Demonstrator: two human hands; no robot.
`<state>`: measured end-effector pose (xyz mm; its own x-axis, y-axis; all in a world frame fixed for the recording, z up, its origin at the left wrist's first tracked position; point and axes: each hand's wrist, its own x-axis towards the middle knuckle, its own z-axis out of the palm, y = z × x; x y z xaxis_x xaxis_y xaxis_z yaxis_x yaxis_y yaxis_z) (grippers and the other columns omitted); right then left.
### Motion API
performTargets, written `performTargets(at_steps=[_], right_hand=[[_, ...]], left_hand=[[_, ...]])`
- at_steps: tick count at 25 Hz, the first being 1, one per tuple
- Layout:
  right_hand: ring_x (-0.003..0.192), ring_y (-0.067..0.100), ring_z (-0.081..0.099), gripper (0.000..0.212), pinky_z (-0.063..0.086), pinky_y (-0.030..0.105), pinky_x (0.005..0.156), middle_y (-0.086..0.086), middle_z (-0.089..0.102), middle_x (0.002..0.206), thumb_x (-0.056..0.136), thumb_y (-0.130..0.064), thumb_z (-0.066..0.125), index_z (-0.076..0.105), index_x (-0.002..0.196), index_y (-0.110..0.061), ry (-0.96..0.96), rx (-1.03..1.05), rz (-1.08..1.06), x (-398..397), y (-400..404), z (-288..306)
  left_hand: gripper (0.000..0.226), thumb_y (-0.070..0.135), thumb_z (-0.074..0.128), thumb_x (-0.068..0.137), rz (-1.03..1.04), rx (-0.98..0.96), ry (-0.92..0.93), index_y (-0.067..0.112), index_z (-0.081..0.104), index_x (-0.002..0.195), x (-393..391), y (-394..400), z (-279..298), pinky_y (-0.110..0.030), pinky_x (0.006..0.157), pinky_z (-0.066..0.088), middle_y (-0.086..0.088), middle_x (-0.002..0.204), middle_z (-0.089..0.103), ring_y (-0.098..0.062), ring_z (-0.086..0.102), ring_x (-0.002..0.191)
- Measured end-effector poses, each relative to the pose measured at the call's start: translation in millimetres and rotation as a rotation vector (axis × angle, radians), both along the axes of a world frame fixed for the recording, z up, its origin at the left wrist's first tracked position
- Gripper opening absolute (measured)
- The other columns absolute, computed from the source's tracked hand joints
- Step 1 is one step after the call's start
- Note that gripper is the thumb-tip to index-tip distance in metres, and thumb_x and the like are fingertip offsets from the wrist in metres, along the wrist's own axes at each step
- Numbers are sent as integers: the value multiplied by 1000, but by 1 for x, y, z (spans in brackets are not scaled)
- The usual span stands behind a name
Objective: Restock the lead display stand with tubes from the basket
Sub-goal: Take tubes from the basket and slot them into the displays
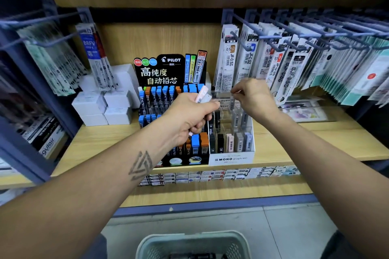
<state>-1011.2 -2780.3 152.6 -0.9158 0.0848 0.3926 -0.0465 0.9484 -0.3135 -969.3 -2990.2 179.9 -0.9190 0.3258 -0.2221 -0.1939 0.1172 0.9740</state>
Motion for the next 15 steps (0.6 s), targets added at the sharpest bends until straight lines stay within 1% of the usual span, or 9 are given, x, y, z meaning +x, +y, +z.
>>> performTargets(at_steps=[3,6,7,8,10,11,12,13,15], right_hand=[[105,30,66,18,53,39,95,8,72,113,93,-11,67,77,108,-14,15,64,7,0,3,-1],[112,28,65,26,50,38,101,9,71,119,94,-6,62,73,117,-13,53,-5,-40,10,4,6],[107,25,67,26,52,37,100,7,73,115,94,-6,63,74,116,-13,69,-123,-44,17,0,11],[100,21,69,23,54,36,97,5,75,108,93,-7,65,74,113,-14,54,-319,-24,27,-7,17],[90,18,72,18,59,37,90,6,77,96,91,-8,70,74,107,-12,-116,-850,149,49,-28,32],[89,19,72,18,59,38,88,10,76,96,89,-8,72,74,107,-8,-226,-1049,255,58,-38,35],[90,22,71,20,59,39,87,14,76,97,86,-7,73,74,106,-5,-297,-1119,334,66,-45,37],[90,24,70,22,58,41,86,17,75,98,84,-5,75,74,106,-1,-317,-1109,373,70,-50,36],[87,26,69,21,57,41,85,21,74,96,81,2,75,74,102,2,-287,-1093,361,75,-53,36]], left_hand=[[12,15,69,94,-1,-4,2,5,63,99,0,-1,0,-17,36,22,-6,64,53,-10,33,42],[14,15,70,93,-10,-15,-1,4,62,98,-1,-3,-2,-17,35,22,-5,64,52,-9,33,41],[13,15,70,93,-24,-13,-8,5,61,96,0,-4,-3,-17,35,22,-5,64,51,-9,33,40],[13,14,70,93,-43,-12,-17,6,60,95,2,-4,-3,-17,35,22,-5,63,50,-9,33,40],[12,12,70,92,-97,-25,-33,7,59,95,6,-4,-2,-17,35,22,-3,60,48,-9,32,40],[12,11,70,92,-133,-40,-40,7,59,94,8,-4,-2,-18,35,23,-3,59,48,-9,32,40],[12,10,70,91,-169,-58,-46,7,58,92,9,-4,-2,-18,34,23,-3,58,49,-9,33,40],[14,9,70,91,-194,-75,-51,7,57,88,10,-4,-2,-18,34,24,-3,57,49,-9,33,40],[17,8,71,90,-209,-88,-60,9,54,84,11,-4,-3,-17,33,24,-3,56,49,-9,34,39]])
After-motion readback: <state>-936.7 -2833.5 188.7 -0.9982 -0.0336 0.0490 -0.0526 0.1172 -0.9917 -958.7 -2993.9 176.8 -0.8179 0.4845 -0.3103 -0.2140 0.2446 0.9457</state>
